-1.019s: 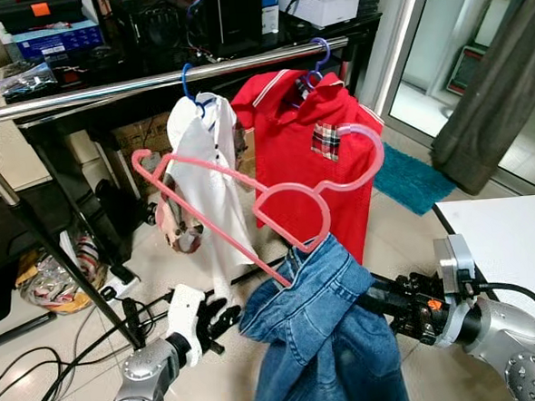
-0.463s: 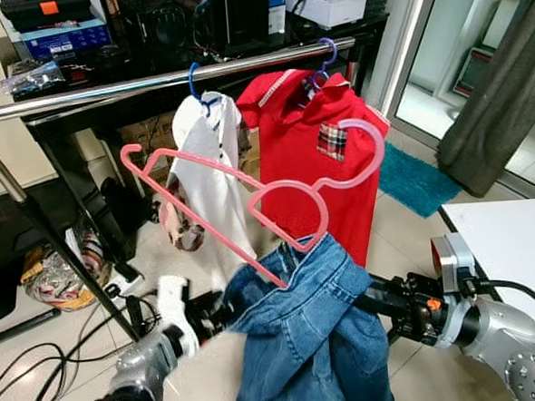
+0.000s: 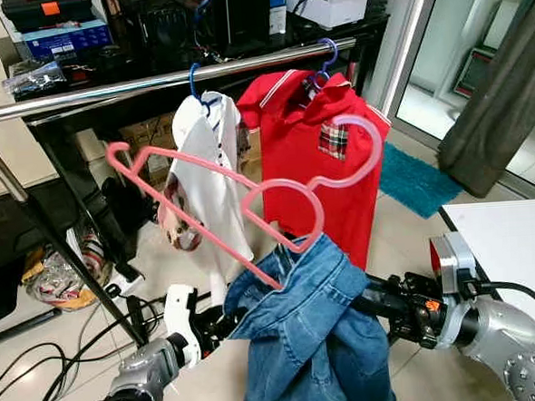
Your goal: Hang hanger
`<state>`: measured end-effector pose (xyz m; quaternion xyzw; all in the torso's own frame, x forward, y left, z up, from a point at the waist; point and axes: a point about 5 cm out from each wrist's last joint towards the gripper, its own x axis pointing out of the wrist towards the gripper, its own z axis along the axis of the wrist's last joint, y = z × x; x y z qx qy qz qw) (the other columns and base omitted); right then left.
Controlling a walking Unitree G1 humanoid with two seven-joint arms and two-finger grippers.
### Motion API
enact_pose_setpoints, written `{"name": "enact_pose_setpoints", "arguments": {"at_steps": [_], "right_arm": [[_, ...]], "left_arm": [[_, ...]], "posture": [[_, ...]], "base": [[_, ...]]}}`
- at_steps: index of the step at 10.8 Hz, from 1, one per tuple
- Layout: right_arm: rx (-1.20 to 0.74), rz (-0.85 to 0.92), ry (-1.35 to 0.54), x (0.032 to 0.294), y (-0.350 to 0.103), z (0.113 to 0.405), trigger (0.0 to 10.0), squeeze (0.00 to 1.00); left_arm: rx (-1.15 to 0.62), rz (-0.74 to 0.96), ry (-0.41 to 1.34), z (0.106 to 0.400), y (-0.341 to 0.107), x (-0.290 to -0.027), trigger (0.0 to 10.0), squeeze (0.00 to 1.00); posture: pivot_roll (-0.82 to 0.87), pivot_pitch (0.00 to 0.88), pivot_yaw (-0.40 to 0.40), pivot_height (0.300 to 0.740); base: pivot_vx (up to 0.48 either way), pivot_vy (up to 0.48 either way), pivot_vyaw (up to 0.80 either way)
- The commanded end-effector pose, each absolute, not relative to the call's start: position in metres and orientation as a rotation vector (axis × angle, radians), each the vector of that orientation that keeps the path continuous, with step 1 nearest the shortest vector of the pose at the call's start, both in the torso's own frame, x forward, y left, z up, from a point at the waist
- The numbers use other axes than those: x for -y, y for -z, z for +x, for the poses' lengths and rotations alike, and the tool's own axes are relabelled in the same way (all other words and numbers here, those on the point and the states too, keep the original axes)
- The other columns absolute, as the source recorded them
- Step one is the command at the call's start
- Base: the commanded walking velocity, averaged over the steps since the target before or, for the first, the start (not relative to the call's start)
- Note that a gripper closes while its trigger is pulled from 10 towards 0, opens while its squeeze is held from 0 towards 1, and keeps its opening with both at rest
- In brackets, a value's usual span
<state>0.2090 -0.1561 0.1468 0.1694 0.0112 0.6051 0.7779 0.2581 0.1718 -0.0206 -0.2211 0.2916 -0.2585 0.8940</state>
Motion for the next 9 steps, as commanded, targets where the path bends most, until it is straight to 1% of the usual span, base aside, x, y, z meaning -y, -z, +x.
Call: {"name": "enact_pose_setpoints", "arguments": {"at_steps": [1,3,4,5,7,9], "right_arm": [[0.016,0.363,-1.349,0.149,-0.157,0.208,10.0,0.00],[0.013,0.360,-1.354,0.149,-0.156,0.206,10.0,0.00],[0.010,0.361,-1.354,0.149,-0.156,0.205,10.0,0.00],[0.010,0.362,-1.351,0.148,-0.157,0.203,10.0,0.00],[0.024,0.368,-1.346,0.147,-0.159,0.203,10.0,0.00],[0.035,0.370,-1.347,0.146,-0.161,0.203,10.0,0.00]], "left_arm": [[-0.609,-0.480,0.548,0.262,0.019,-0.164,10.0,0.00],[-0.579,-0.523,0.616,0.269,0.012,-0.150,10.0,0.00],[-0.570,-0.538,0.624,0.272,0.009,-0.145,8.0,0.00],[-0.558,-0.550,0.641,0.274,0.007,-0.140,0.0,0.00],[-0.543,-0.594,0.697,0.272,0.005,-0.135,0.0,0.00],[-0.548,-0.609,0.701,0.269,0.008,-0.138,0.0,0.00]], "posture": [[0.00,0.028,0.005,0.740],[0.00,0.030,0.006,0.740],[0.00,0.030,0.009,0.740],[-0.01,0.030,0.015,0.740],[-0.01,0.030,0.021,0.740],[-0.01,0.030,0.021,0.740]], "base": [[0.000,0.000,0.00],[0.000,0.000,0.00],[0.000,0.000,0.00],[0.000,0.000,0.00],[0.000,0.000,0.00],[0.000,0.000,0.00]]}}
